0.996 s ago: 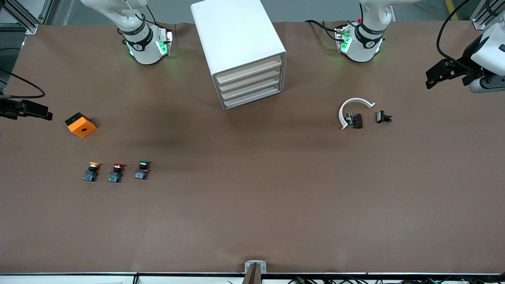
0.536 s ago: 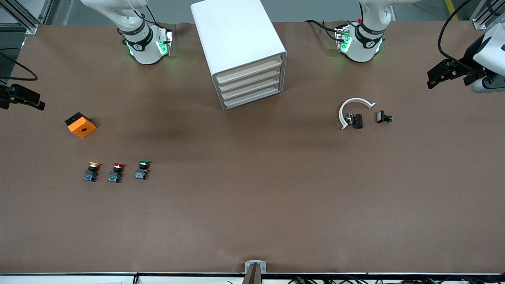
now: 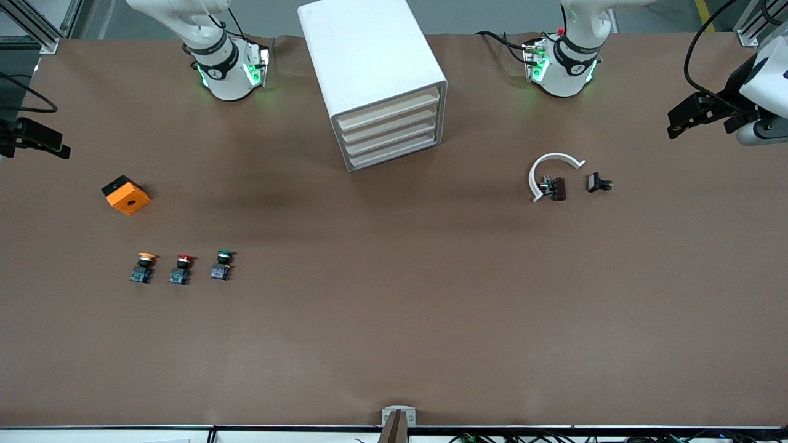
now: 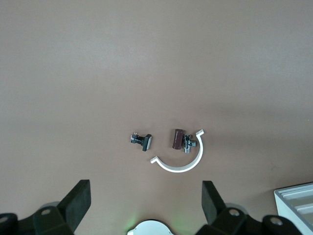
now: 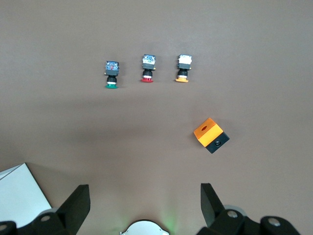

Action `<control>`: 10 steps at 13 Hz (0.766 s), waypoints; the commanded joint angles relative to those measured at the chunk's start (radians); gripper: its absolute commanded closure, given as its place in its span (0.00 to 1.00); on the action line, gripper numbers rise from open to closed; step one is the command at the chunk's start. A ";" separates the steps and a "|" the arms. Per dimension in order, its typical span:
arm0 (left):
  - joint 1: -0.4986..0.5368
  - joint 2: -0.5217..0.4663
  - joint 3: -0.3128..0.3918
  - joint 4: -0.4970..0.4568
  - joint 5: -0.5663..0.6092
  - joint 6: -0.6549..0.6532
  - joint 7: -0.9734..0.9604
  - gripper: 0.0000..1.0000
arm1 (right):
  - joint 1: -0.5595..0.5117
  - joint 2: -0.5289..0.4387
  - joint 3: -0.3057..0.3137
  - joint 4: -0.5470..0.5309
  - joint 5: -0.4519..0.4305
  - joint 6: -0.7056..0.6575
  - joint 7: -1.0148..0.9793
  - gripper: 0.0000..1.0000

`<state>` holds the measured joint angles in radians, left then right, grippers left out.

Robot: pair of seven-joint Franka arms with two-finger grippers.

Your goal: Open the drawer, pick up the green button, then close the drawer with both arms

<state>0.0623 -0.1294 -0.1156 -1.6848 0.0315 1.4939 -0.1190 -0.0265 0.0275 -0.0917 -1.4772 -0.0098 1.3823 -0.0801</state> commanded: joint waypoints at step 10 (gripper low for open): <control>0.013 0.053 -0.006 0.083 -0.012 0.020 0.015 0.00 | -0.003 -0.190 0.015 -0.216 0.021 0.116 -0.009 0.00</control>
<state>0.0625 -0.0970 -0.1157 -1.6457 0.0281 1.5190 -0.1190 -0.0266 -0.1285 -0.0857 -1.6553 -0.0051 1.4785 -0.0806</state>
